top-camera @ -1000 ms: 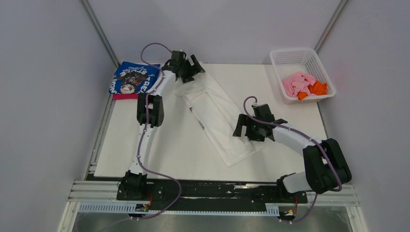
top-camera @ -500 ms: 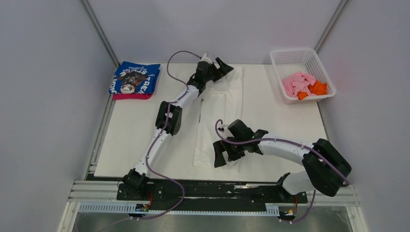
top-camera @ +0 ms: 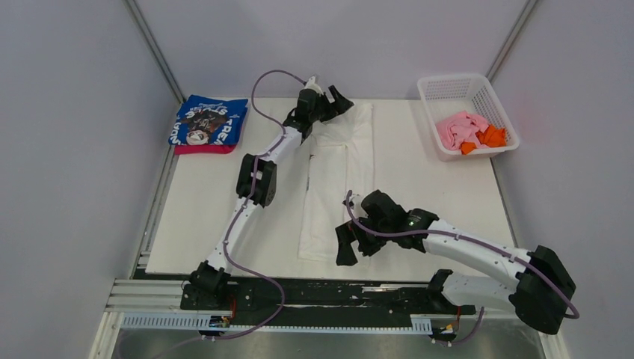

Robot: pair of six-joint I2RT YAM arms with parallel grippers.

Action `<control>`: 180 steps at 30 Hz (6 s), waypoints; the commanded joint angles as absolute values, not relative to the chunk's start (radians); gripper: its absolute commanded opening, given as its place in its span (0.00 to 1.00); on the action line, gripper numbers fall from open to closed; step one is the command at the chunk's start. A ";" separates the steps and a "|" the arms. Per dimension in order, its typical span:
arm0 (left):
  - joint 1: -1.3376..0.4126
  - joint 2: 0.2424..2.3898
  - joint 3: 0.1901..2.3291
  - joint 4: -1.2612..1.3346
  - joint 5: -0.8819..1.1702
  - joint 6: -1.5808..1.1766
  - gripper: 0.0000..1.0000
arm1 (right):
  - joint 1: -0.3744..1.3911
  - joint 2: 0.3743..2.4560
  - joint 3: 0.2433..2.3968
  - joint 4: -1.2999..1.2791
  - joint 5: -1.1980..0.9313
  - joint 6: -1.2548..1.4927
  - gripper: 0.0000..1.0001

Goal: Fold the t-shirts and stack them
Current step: Rotate the tshirt 90 degrees, then grab the bottom of the folded rectangular tshirt with both arms, then fold the folded rectangular tshirt in 1/3 of the way, then grab one side of the 2/3 rectangular tshirt with both arms

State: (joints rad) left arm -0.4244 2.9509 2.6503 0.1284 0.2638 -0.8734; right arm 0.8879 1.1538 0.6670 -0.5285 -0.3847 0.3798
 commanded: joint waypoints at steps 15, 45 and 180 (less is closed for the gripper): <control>-0.547 1.812 1.729 -0.364 0.247 -0.540 1.00 | 0.705 0.841 0.593 -0.604 -0.109 0.788 0.96; -0.926 1.193 0.507 -0.292 0.054 -0.977 0.69 | 0.719 1.081 0.388 -0.434 -0.294 0.892 0.26; -0.623 1.505 0.813 -0.335 0.215 -0.741 0.00 | 0.321 1.162 0.474 -0.222 -0.519 0.622 0.00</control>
